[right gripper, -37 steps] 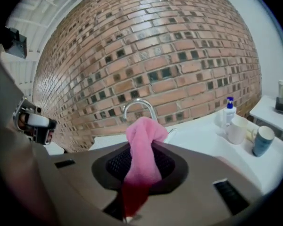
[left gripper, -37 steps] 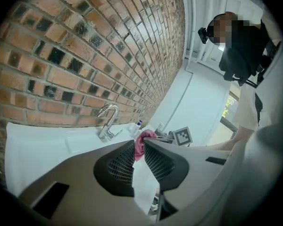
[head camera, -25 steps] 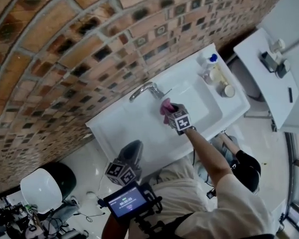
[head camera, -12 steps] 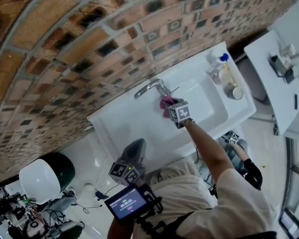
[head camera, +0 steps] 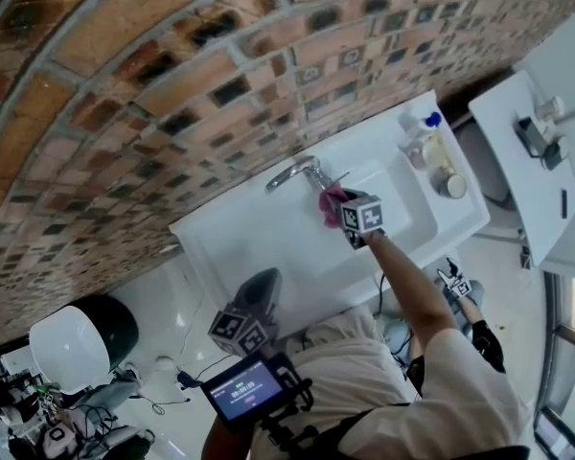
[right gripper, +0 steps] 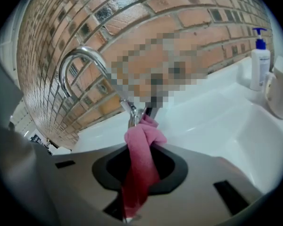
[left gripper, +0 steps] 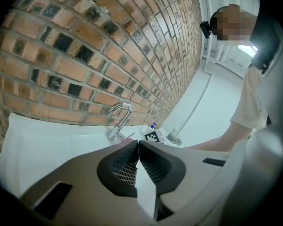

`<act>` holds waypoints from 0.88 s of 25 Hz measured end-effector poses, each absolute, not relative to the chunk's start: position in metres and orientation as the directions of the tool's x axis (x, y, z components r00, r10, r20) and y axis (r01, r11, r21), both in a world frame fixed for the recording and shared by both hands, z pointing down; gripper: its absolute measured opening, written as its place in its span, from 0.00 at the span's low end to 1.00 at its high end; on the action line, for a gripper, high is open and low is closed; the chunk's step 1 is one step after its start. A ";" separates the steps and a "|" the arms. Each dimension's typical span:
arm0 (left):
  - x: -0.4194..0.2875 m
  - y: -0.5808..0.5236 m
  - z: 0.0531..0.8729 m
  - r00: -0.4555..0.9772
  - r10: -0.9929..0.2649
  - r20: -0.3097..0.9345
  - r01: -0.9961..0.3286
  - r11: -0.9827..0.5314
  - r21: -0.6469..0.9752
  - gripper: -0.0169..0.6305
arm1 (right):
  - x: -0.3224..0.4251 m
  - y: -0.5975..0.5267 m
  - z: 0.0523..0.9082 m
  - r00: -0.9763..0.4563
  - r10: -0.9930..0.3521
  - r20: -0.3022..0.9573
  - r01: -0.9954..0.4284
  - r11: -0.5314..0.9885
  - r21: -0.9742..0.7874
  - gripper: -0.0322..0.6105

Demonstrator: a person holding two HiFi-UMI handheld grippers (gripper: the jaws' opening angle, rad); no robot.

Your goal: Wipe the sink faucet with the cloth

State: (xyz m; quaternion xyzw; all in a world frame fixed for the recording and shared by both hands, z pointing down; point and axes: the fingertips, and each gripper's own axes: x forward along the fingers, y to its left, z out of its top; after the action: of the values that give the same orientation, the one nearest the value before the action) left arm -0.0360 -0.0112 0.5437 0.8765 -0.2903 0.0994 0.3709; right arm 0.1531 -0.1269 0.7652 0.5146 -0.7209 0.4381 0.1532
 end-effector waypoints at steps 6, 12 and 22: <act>-0.039 -0.005 0.553 0.820 -0.419 0.390 -0.571 -0.557 0.603 0.03 | 0.198 -0.136 0.735 -0.356 -0.668 0.654 -0.901 0.061 -0.429 0.18; -0.036 -0.010 0.555 0.823 -0.429 0.373 -0.565 -0.545 0.620 0.03 | 0.219 -0.148 0.666 -0.352 -0.777 0.522 -0.829 0.001 -0.559 0.18; -0.027 -0.011 0.551 0.826 -0.444 0.347 -0.557 -0.552 0.620 0.03 | 0.101 -0.118 0.663 -0.254 -0.658 0.709 -0.769 0.582 0.265 0.18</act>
State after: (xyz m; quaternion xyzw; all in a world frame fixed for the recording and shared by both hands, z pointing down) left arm -0.0273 -0.0108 0.5512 0.8776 -0.2852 0.0750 0.3779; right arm 0.1007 -0.1185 0.6628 0.4521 -0.7890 0.0676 0.4105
